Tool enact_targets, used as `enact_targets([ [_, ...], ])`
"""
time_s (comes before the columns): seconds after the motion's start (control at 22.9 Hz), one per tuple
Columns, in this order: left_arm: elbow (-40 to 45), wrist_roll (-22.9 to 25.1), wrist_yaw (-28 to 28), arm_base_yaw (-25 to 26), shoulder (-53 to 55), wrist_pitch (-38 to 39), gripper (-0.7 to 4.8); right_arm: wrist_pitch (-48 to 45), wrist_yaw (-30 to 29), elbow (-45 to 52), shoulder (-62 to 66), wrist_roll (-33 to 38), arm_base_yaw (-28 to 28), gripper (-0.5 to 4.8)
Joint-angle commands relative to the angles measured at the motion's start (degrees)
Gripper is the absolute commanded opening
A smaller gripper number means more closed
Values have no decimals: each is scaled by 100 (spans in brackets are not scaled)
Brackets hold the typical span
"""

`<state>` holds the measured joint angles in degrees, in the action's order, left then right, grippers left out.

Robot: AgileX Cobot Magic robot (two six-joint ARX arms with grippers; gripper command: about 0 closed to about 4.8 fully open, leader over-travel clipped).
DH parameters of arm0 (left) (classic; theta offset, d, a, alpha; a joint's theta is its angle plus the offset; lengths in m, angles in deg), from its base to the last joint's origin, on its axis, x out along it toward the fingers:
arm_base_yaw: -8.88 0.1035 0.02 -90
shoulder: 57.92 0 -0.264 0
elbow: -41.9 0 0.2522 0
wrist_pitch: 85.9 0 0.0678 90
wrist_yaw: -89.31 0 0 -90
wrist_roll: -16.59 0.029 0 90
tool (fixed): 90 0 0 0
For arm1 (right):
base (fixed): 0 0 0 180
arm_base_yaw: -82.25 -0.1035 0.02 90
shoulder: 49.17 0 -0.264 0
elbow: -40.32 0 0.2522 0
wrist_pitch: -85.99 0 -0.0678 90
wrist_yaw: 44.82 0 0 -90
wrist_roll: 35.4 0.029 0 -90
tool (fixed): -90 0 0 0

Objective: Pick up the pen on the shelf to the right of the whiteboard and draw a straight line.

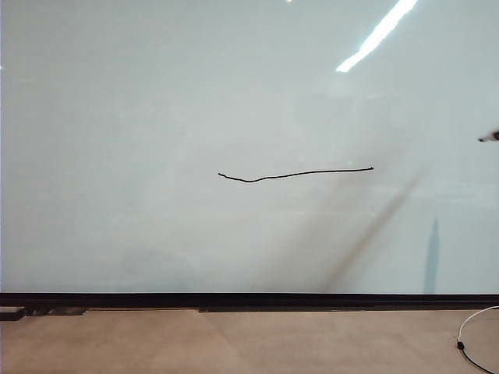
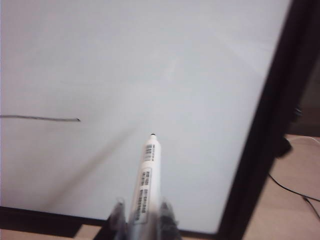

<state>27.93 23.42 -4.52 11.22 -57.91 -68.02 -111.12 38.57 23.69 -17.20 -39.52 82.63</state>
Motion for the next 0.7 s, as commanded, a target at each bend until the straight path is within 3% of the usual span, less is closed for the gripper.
enact_targets([
  [0.04, -20, 4, -2, -2, 0, -31, -5, 457, 79, 66, -415, -68, -4, -6],
  [0.17, -20, 4, -2, -2, 0, -31, -5, 949, 533, 96, -1023, -323, 2, -6],
  [0.7, -20, 7, -2, 0, 0, -31, -5, 2463, 601, 271, -3176, -284, 31, -6],
])
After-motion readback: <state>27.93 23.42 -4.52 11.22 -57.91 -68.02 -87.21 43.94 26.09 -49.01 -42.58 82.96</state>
